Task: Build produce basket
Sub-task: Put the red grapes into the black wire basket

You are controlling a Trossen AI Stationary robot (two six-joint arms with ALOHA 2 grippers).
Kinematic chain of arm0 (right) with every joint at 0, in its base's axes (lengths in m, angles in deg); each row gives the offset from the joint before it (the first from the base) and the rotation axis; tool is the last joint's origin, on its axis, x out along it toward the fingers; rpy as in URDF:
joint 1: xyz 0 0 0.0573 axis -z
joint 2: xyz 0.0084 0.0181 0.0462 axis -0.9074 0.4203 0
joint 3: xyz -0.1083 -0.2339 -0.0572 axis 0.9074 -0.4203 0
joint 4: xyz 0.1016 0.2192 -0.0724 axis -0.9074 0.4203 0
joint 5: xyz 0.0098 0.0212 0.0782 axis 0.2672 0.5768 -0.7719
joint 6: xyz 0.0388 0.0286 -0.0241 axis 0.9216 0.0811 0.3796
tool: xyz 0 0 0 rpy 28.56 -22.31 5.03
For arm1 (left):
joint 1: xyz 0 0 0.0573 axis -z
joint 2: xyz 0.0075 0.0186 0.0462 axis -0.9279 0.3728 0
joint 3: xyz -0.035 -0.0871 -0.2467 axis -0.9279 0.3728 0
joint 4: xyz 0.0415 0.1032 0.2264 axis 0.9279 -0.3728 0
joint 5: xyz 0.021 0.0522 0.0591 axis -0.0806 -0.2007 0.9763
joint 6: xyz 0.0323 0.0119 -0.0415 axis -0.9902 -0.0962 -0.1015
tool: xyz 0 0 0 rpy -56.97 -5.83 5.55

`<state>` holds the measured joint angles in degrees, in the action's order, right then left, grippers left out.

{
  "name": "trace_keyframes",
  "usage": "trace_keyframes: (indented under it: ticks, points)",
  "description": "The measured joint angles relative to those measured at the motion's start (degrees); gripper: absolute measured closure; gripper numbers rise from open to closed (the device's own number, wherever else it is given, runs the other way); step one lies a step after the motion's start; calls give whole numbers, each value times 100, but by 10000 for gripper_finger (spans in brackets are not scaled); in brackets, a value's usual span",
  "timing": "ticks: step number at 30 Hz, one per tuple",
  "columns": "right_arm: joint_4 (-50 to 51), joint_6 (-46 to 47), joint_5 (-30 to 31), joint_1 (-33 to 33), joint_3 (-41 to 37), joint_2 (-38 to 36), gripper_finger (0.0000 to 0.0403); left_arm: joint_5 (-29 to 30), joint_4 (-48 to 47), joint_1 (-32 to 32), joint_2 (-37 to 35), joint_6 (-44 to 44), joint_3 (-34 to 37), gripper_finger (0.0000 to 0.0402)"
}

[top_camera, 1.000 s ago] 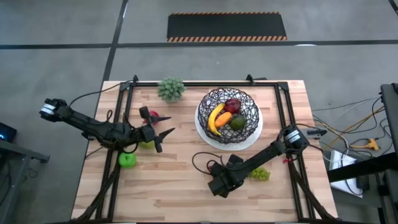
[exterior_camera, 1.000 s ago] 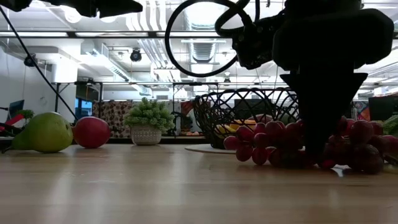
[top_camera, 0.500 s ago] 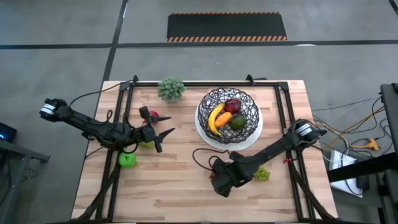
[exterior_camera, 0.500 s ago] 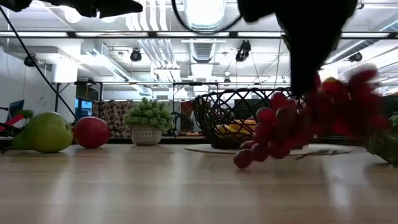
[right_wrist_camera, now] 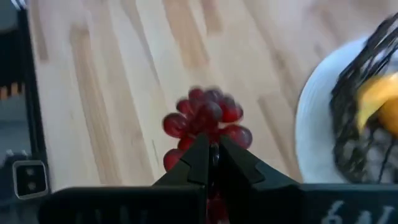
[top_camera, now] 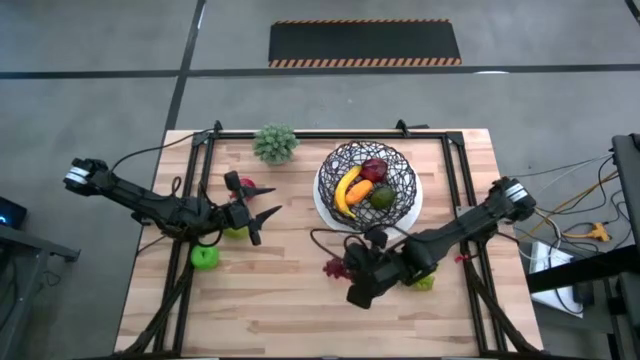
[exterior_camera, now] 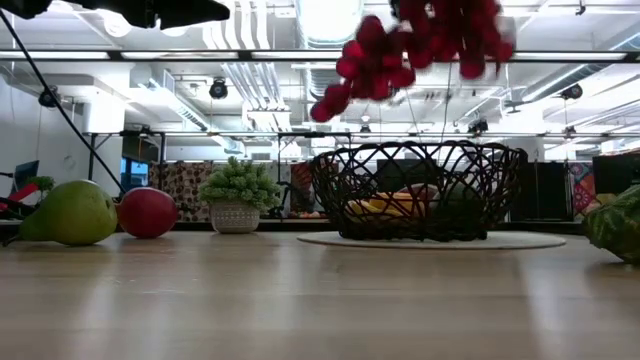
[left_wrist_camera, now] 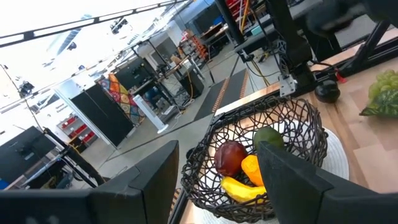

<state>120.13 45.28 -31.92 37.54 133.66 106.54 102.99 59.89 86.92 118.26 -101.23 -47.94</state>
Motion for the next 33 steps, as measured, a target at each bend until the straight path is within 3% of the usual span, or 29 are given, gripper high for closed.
trace_keyframes:
  ticks: [8, 18, 23, 30, 33]
  points:
    - [-67, -877, 985, 321, -1, -709, 391, -2, 18, 0, 4, 0, 2, 200]
    - [59, -2001, 1263, 1684, -19, -870, 390, -2, 27, -4, 12, -9, 3, 200]
    - [324, -3453, 321, 2514, -80, -870, 390, -2, 35, -4, 14, -17, 3, 200]
    - [531, -5593, -399, 3531, -163, -868, 390, -2, 35, -4, 17, -19, 5, 200]
    - [520, -6991, -535, 3873, -288, -868, 390, -2, 52, -4, 15, -19, 5, 200]
